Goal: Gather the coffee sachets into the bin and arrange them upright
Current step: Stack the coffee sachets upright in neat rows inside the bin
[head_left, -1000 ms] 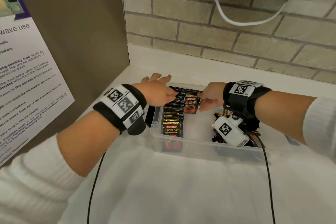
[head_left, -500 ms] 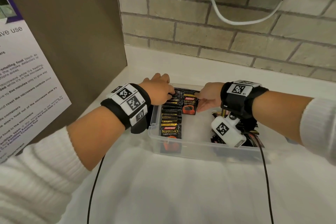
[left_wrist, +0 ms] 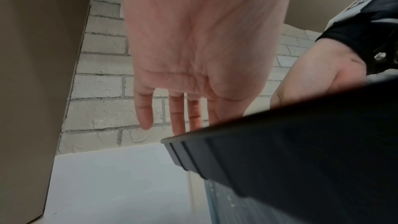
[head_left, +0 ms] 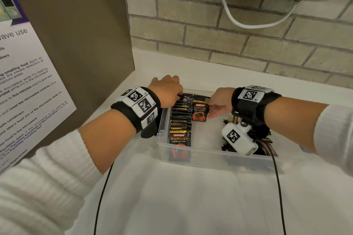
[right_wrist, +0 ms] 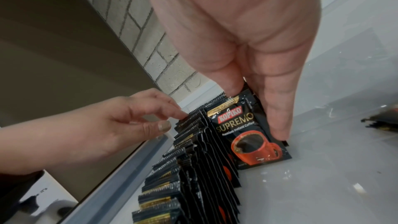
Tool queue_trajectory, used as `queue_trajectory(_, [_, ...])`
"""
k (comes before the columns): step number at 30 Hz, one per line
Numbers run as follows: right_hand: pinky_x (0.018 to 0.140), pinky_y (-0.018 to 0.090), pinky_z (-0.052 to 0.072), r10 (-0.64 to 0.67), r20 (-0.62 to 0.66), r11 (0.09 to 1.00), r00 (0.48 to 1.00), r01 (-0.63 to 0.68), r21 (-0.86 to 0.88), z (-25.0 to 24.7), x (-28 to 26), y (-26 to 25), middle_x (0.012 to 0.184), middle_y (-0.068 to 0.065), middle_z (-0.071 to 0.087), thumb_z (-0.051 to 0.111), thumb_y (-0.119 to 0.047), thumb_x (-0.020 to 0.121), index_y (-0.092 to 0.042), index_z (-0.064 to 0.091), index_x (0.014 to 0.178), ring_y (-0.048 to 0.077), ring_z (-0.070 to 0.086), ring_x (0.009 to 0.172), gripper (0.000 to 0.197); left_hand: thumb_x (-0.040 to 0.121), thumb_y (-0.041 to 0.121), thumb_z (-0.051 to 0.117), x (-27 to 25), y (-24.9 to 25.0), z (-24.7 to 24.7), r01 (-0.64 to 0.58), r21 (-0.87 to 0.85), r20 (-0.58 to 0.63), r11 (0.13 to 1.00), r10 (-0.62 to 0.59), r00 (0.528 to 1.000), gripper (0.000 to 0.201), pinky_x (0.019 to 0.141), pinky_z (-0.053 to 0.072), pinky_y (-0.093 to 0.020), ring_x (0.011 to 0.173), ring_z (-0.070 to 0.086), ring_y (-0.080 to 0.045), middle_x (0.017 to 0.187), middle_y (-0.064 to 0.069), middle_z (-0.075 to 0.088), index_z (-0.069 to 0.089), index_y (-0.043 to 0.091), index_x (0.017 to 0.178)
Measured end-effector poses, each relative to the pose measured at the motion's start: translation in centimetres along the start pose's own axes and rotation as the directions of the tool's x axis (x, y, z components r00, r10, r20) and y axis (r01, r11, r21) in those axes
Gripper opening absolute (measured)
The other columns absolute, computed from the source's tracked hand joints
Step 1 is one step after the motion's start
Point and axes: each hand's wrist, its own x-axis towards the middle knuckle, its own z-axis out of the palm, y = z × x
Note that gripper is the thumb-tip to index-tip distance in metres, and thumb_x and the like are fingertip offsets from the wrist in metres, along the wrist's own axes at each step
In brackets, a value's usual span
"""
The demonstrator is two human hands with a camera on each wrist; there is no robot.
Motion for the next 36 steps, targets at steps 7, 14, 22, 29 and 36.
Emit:
queue_trajectory(7, [0.099, 0.037, 0.048, -0.069, -0.038, 0.984, 0.997, 0.062, -0.165, -0.1, 0.4, 0.1, 0.130, 0.026, 0.053, 0.045, -0.013, 0.098, 0.009, 0.046, 0.127, 0.035, 0.055, 0.119, 0.037, 0.097, 0.030, 0.041, -0.1, 0.2, 0.0, 0.006, 0.003, -0.039, 1.000, -0.006, 0.999, 0.034, 0.097, 0.031, -0.043, 0.120, 0.038, -0.023, 0.130, -0.005, 0.041, 0.051, 0.018, 0.127])
queue_trajectory(14, [0.090, 0.033, 0.052, -0.159, -0.021, 0.939, 0.987, 0.145, -0.313, -0.6, 1.4, 0.5, 0.130, 0.024, 0.054, 0.046, -0.016, 0.097, 0.008, 0.045, 0.129, 0.031, 0.060, 0.105, 0.040, 0.096, 0.022, 0.043, -0.5, -0.1, -0.4, 0.020, -0.128, -0.069, 0.992, -0.029, 0.997, 0.035, 0.098, 0.031, -0.039, 0.118, 0.044, -0.024, 0.133, -0.005, 0.041, 0.044, 0.020, 0.131])
queue_trajectory(22, [0.091, 0.008, 0.041, -0.142, 0.000, 0.872, 0.990, 0.125, -0.474, -1.3, 1.0, -0.1, 0.117, 0.003, 0.067, 0.047, -0.017, 0.097, 0.003, 0.043, 0.135, 0.026, 0.054, 0.117, 0.043, 0.094, 0.025, 0.048, -1.4, 0.1, 0.1, -0.050, -0.182, -0.121, 0.982, 0.028, 0.992, 0.036, 0.102, 0.030, -0.042, 0.124, 0.036, -0.022, 0.135, -0.003, 0.038, 0.047, 0.022, 0.130])
queue_trajectory(29, [0.106, 0.038, 0.039, 0.149, 0.139, 0.873, 0.979, -0.064, -0.484, -1.6, 0.6, 2.0, 0.141, 0.027, 0.040, 0.043, -0.002, 0.097, 0.006, 0.033, 0.139, 0.035, 0.042, 0.131, 0.044, 0.094, 0.024, 0.050, -2.6, 0.0, 0.2, -0.088, -0.316, -0.092, 0.945, 0.062, 0.994, 0.025, 0.106, 0.028, -0.042, 0.122, 0.032, -0.019, 0.130, 0.001, 0.041, 0.059, 0.026, 0.117])
queue_trajectory(36, [0.086, 0.028, 0.052, 0.085, 0.289, 0.273, 0.954, 0.257, -0.927, -1.3, -1.2, 3.3, 0.125, 0.012, 0.054, 0.047, -0.023, 0.096, -0.024, 0.044, 0.136, 0.018, 0.059, 0.092, 0.040, 0.097, 0.018, 0.045, -3.9, 0.0, -0.3, -0.121, -0.412, 0.027, 0.903, 0.145, 0.989, 0.029, 0.096, 0.027, -0.020, 0.116, 0.040, -0.016, 0.131, -0.002, 0.044, 0.059, 0.023, 0.122])
